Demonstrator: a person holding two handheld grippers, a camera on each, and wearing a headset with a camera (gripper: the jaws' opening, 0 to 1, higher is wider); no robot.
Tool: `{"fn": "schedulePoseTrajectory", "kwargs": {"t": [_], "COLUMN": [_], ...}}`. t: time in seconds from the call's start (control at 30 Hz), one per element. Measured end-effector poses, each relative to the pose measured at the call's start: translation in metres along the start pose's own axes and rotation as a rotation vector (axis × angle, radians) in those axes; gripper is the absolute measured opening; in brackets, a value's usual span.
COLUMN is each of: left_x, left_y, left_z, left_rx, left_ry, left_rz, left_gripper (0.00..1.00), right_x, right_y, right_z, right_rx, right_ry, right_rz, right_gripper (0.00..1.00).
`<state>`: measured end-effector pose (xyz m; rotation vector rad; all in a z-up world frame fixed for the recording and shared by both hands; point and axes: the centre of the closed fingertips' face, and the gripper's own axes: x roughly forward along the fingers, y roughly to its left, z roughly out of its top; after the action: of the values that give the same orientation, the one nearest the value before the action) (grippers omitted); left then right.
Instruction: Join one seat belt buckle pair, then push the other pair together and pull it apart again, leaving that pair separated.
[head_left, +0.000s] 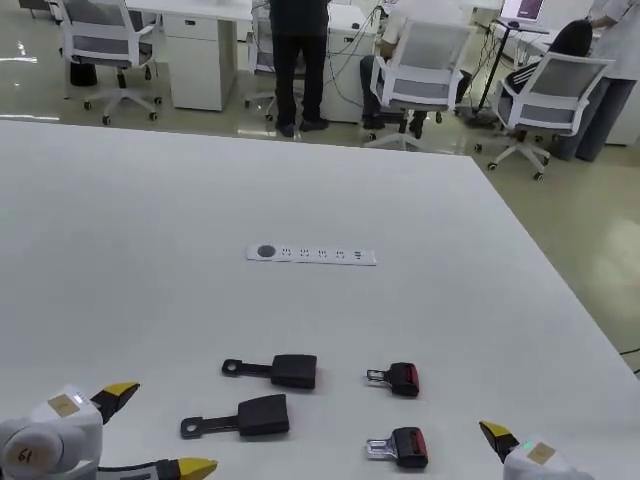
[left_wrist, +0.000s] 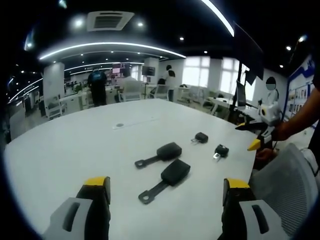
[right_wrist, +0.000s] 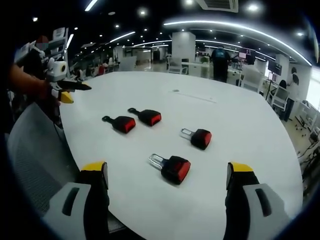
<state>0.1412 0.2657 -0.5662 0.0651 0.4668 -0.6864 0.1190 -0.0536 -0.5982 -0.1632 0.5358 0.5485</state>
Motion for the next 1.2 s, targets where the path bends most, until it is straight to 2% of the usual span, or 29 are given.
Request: {"fn": "schedulePoseTrajectory", "kwargs": {"t": [0.67,1.2], "left_x": [0.0019,0.0084], "left_y": [-0.0072,-0.0046], "left_z": [0.0010,-0.0016], "left_rx": [0.001,-0.005], "left_ry": [0.011,0.009], "left_rz": [-0.006,-0.006], "left_gripper": [0.96,0.96], "right_x": [-0.0011,0.0019], "right_y": [-0.0030,-0.0070], "right_z": [-0.0058,-0.0075], "right_rx": [0.004,0.002], "right_ry": [0.002,0.007], "right_rz": [0.011,0.026], "right_gripper": [0.99,0.99]}}
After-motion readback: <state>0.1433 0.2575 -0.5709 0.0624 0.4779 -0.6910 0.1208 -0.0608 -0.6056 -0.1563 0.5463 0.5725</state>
